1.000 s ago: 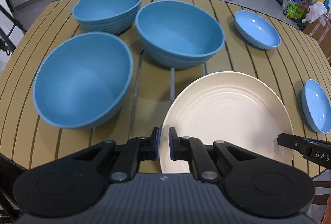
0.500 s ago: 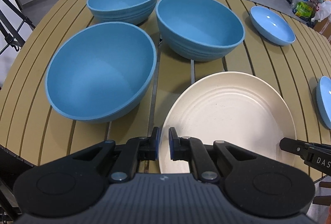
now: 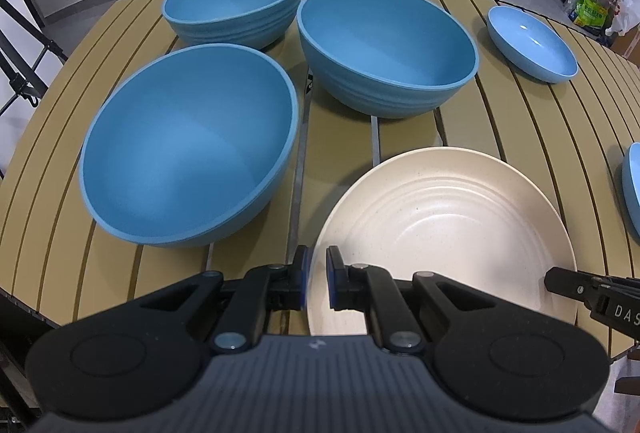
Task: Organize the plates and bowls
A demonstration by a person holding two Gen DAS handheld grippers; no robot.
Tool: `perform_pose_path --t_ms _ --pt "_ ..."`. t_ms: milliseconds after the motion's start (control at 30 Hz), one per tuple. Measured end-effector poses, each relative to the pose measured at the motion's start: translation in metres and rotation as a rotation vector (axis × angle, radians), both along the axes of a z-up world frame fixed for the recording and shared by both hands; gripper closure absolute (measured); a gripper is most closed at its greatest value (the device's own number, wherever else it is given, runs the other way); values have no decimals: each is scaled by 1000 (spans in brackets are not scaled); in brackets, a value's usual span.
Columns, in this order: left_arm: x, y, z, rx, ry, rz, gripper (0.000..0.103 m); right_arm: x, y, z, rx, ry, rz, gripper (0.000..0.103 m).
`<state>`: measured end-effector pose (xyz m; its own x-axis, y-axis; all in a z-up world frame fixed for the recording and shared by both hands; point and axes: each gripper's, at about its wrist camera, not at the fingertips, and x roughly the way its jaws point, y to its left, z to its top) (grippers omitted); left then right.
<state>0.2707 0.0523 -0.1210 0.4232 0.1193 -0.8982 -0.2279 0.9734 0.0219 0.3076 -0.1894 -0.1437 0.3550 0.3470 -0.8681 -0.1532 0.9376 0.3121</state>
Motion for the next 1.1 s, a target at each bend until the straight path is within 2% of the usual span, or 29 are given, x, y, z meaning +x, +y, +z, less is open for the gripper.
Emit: perform_pose_path --t_ms 200,333,400,467,500,567,600,700,767,900,967,1100 --pt "1 2 2 -5 0 0 92 1 -1 0 0 -3 3 96" --pt "0 3 4 -7 1 6 90 -1 -4 6 9 -29 4 88" --pt "0 5 6 -11 -3 11 81 -2 -4 9 1 -41 4 81" --pt "-3 5 9 -9 -14 16 62 -4 -5 13 -6 -58 9 67" --pt "-4 5 11 -6 -21 16 60 -5 -5 15 -11 -66 11 63" --pt "-6 4 14 -9 -30 10 58 -8 -6 20 -23 -87 13 48" --pt "-7 4 16 -13 -34 7 56 -9 -7 22 -27 -96 14 46" --pt "-13 3 23 -16 -56 -2 41 -14 -8 28 -32 -117 19 37" --pt "-16 1 27 -13 -70 -7 28 -18 -8 33 -40 -136 23 24" --pt "-25 -4 37 -17 -96 -24 15 -24 -8 40 -59 -161 34 16" --pt "-30 -5 42 -21 -111 -28 5 -27 -10 44 -74 -173 37 14" --pt "-39 -7 50 -33 -142 -38 0 -35 -13 53 -93 -197 37 1"
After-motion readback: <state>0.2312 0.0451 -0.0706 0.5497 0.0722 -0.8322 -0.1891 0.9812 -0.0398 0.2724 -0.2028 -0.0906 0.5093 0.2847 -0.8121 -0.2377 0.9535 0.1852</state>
